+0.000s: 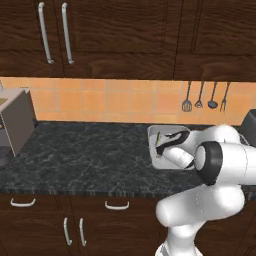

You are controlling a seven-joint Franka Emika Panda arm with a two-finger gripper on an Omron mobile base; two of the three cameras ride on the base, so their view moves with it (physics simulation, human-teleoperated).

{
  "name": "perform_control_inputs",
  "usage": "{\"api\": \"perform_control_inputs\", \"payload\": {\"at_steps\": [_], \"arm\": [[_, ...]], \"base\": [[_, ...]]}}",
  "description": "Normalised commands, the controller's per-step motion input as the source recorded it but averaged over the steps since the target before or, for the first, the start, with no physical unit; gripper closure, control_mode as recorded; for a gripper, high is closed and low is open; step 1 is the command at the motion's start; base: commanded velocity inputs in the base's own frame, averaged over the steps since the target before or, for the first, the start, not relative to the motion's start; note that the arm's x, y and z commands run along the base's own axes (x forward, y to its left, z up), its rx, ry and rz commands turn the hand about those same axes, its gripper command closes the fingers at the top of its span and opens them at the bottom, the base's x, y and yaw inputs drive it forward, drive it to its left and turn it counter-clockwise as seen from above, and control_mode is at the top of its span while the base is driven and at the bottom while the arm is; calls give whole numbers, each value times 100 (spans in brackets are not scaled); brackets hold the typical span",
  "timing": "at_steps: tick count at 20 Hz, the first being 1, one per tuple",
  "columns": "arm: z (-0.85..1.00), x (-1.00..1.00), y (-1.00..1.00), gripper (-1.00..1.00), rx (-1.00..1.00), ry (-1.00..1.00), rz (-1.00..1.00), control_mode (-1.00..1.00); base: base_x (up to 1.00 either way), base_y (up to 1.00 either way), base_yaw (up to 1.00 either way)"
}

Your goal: Place one lemon and one fish in each tupperware on the nearby counter, to pack two identical lunches.

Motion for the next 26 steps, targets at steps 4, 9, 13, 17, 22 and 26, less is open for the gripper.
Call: {"api": "perform_control_inputs", "payload": {"at_steps": [4,9,13,17,22,26], "arm": [[100,-96,0,-100,0,-9,0,-100],[100,-85,0,-100,0,-3,0,-100],[79,-100,1,-100,0,7,2,-100],[39,-100,-7,-100,0,0,0,-100],[0,-100,-45,-100,0,0,0,-100],[0,-94,-41,-100,0,0,0,-100]], "base": [[0,0,0],[0,0,0],[0,0,0],[0,0,0],[0,0,0],[0,0,0]]}}
